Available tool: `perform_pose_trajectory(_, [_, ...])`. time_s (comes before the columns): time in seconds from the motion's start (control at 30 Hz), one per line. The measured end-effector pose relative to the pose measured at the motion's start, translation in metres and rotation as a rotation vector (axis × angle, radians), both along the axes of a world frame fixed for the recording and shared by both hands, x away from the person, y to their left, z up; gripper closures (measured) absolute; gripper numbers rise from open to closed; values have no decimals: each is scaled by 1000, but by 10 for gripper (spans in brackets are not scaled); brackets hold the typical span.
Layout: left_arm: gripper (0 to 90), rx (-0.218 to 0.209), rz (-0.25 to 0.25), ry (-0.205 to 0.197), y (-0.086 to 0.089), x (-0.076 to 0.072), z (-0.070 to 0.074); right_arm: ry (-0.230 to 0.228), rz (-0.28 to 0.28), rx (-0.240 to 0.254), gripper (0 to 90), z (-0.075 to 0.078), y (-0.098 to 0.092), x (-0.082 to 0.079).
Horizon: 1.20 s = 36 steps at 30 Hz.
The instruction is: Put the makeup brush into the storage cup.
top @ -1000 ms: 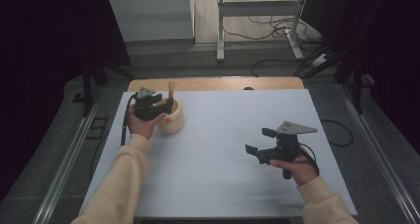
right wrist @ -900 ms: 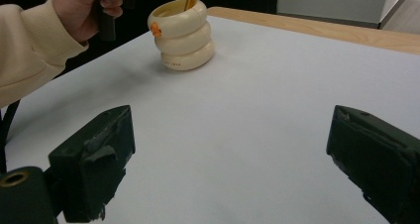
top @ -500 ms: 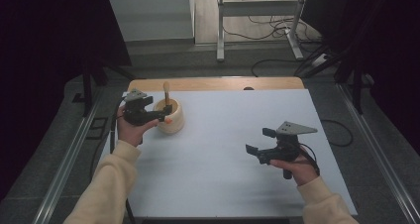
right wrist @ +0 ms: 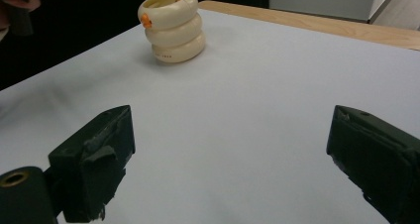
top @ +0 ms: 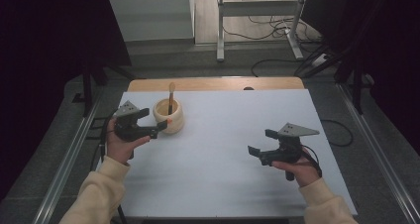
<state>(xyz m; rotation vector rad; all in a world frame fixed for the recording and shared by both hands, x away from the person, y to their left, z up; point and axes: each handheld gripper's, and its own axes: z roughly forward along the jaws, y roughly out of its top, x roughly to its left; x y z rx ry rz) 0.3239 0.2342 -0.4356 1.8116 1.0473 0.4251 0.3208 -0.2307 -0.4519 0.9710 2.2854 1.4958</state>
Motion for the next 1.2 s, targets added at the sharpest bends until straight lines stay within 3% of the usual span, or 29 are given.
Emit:
perform_pose_trajectory(0.1, [106,7,-20,9,1,-14,-8,1,-12,-4,47,-1,-6,-2])
perform_pose_trajectory(0.37, [109,22,-30,41,7,-29,-19,-3,-29,-23,47,-4,-15,-5])
perform_pose_trajectory(0.83, [112,120,-48,106,14,-52,-44,-6,-68,-81,47,-12,-41,-15])
perform_pose_trajectory(1.07, [112,124,-52,131,19,-62,-50,-13,-89,-107,47,-16,-53,-20])
perform_pose_trajectory(1.13, [112,122,-49,138,21,-64,-53,-23,-106,-146,48,-19,-58,-21])
perform_pose_trajectory(1.2, [112,122,-45,146,22,-67,-55,-24,-113,-153,49,-20,-60,-21])
